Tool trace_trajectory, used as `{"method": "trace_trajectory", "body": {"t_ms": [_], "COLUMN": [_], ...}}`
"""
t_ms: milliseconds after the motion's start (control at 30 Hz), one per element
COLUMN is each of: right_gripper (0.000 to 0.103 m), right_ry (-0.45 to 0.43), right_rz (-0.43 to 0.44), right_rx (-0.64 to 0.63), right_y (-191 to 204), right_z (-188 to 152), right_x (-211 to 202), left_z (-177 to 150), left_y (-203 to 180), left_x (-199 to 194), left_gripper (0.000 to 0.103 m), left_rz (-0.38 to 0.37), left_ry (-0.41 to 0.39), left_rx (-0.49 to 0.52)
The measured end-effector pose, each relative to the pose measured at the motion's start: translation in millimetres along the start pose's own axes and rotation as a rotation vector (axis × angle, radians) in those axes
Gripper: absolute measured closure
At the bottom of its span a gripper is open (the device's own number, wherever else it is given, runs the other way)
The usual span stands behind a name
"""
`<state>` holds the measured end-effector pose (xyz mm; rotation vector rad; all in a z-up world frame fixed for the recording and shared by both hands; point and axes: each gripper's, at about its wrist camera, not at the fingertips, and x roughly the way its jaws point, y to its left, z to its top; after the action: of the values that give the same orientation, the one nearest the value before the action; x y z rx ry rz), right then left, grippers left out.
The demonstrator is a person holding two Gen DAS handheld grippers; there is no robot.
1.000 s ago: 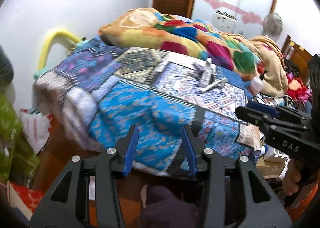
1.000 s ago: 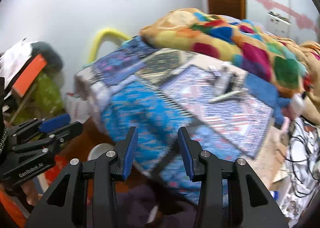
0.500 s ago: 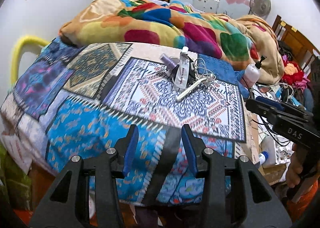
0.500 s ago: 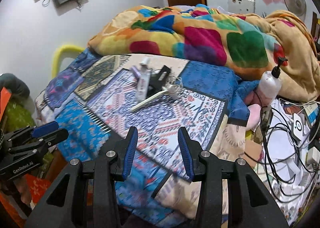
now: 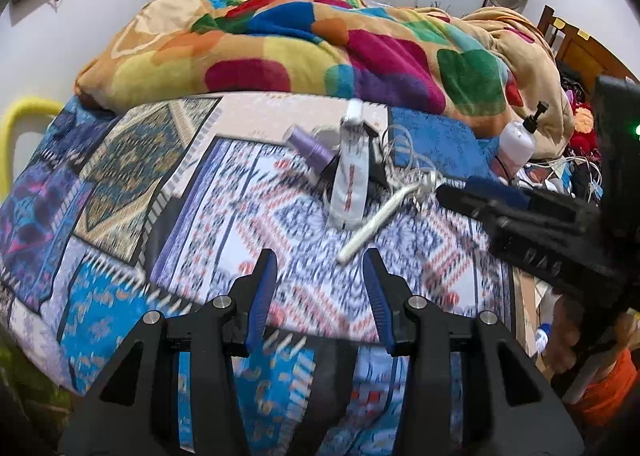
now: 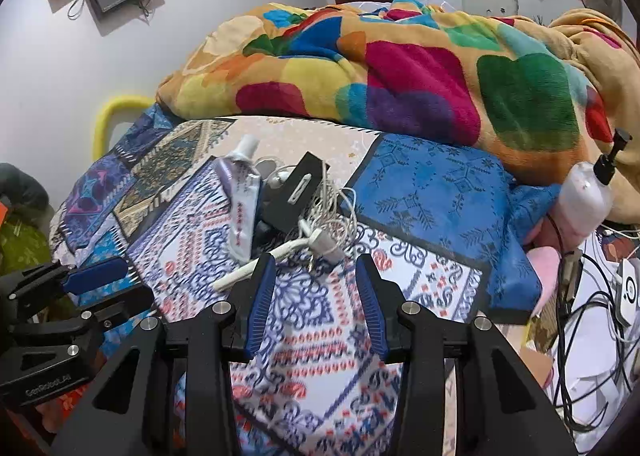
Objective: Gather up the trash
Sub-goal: 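Lower the left tool onto the white tube and close around it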
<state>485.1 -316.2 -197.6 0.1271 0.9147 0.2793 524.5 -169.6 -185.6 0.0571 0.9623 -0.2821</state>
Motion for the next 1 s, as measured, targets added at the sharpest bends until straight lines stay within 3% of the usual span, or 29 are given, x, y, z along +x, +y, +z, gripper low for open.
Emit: {"method": "trace_trajectory", "body": {"t_ms": [233, 400, 500, 700, 733, 767, 1000], "right_gripper": [0.065, 0.065, 0.065, 0.065, 0.065, 0.065, 0.065], "right_ry": [-0.002, 0.042, 0.051, -0.016, -0.025, -0.038, -0.008], "right_rz": [-0.061, -0.098, -0.075, -0.033, -0.028, -0.031, 0.008], "right_rx": [-0.026, -0.045, -0.038, -0.089, -0.101, -0.118, -0.129], "right_y": [-8, -16, -21, -12, -10, -6, 7], "right_z": [-2, -4, -5, 3, 5, 7, 6], "right_x": [14, 28, 25, 0, -3, -7, -3], "left_z": [37, 60, 69, 78, 79, 79, 78], "left_y": [-11, -20, -27, -29, -29, -29, -16], "left_x": [19, 37, 46, 59, 58, 58, 30], "left_gripper": [0.059, 0.059, 0.059, 0.059, 0.067, 0.087, 0.086], "left_rz": [-0.032, -0.035, -0.030, 0.004, 0.002, 0.001, -0.009], "left_ry": [-0.030, -0.050, -0.064, -0.076, -0.081, -0.087, -0.154], "left_rx": [0.022, 0.029, 0.043, 0.068, 0.072, 0.076, 0.038]}}
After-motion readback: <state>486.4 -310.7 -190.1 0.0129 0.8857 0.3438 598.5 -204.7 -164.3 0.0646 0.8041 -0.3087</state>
